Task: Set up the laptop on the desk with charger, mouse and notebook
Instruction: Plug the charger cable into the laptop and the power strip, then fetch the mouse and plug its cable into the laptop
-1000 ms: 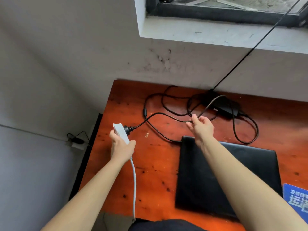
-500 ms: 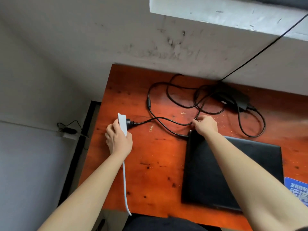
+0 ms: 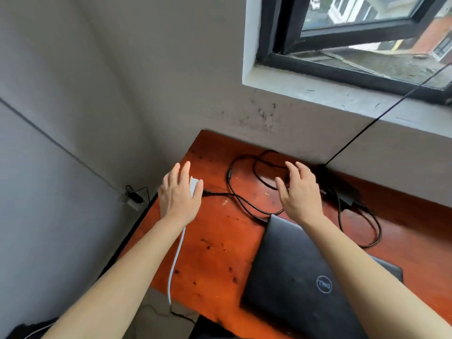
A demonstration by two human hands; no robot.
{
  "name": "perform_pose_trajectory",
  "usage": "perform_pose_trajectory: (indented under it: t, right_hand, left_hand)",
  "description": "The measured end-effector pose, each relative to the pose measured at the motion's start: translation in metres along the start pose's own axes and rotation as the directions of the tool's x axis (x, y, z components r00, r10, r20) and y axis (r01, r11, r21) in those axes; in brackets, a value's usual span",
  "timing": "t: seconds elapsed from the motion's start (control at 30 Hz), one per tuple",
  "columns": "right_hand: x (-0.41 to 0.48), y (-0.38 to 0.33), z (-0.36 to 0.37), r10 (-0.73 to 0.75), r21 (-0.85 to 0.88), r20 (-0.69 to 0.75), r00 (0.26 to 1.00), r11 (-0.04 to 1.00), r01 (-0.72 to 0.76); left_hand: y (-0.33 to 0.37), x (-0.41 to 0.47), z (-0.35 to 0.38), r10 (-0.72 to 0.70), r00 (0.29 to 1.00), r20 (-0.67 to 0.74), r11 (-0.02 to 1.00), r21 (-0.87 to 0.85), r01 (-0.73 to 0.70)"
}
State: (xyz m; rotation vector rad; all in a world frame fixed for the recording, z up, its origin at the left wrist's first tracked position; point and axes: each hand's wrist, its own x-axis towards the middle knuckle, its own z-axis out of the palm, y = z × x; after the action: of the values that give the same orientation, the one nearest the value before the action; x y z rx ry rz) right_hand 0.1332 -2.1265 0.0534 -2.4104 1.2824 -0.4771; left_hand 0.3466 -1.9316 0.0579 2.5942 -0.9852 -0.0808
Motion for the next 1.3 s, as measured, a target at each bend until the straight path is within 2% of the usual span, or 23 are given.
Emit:
perform_pose_trajectory:
  t: [0.07, 0.13, 0.23, 0.4, 0.47, 0.63, 0.77, 1.03, 1.1, 1.17, 1.3]
  right_hand:
    - [-0.001, -0.011, -0.016, -0.202, -0.013, -0.130, 0.971, 0.979, 0.202]
    - [-0.005, -0.028, -0.024, -0.342, -0.009, -0.170, 0.924, 0.938, 0.346]
    - [-0.020, -0.073, -0.022, -0.483, 0.008, -0.107, 0.869, 0.874, 0.486]
    - [-0.078, -0.180, -0.022, -0.657, 0.171, -0.072, 0.751, 0.734, 0.658]
    - [-0.118, -0.233, -0.028, -0.748, 0.237, -0.071, 0.660, 0.630, 0.739]
    - [-0.237, -0.336, -0.047, -0.891, 0.318, -0.109, 0.440, 0.388, 0.865]
    - [-0.360, -0.410, -0.055, -0.954, 0.366, -0.130, 0.268, 0.205, 0.908]
    - [-0.669, -0.529, -0.064, -0.982, 0.442, -0.175, -0.077, -0.148, 0.885]
    - [-0.745, -0.551, -0.062, -0.965, 0.463, -0.210, -0.155, -0.238, 0.854]
    - [-0.809, -0.565, -0.057, -0.947, 0.462, -0.234, -0.219, -0.307, 0.832]
    - [-0.919, -0.588, -0.041, -0.912, 0.467, -0.216, -0.349, -0.410, 0.784]
  left_hand:
    - [0.014, -0.021, -0.030, 0.036, 0.992, -0.121, 0.997, 0.072, -0.028]
    - [0.019, -0.046, -0.058, 0.054, 0.976, -0.212, 0.988, 0.154, -0.021]
    - [0.002, -0.092, -0.105, 0.008, 0.949, -0.315, 0.950, 0.299, 0.092]
    - [-0.054, -0.202, -0.195, -0.086, 0.903, -0.422, 0.831, 0.469, 0.299]
    - [-0.080, -0.261, -0.239, -0.175, 0.848, -0.501, 0.767, 0.470, 0.436]
    - [-0.131, -0.414, -0.312, -0.375, 0.655, -0.656, 0.601, 0.366, 0.710]
    - [-0.169, -0.548, -0.347, -0.479, 0.507, -0.717, 0.479, 0.270, 0.835]
    - [-0.238, -0.838, -0.416, -0.520, 0.272, -0.809, 0.187, 0.203, 0.961]
    - [-0.252, -0.906, -0.428, -0.534, 0.185, -0.825, 0.101, 0.155, 0.983]
    - [-0.265, -0.961, -0.432, -0.545, 0.101, -0.832, 0.038, 0.096, 0.995]
    - [-0.286, -1.052, -0.424, -0.575, -0.015, -0.818, -0.073, 0.032, 0.997]
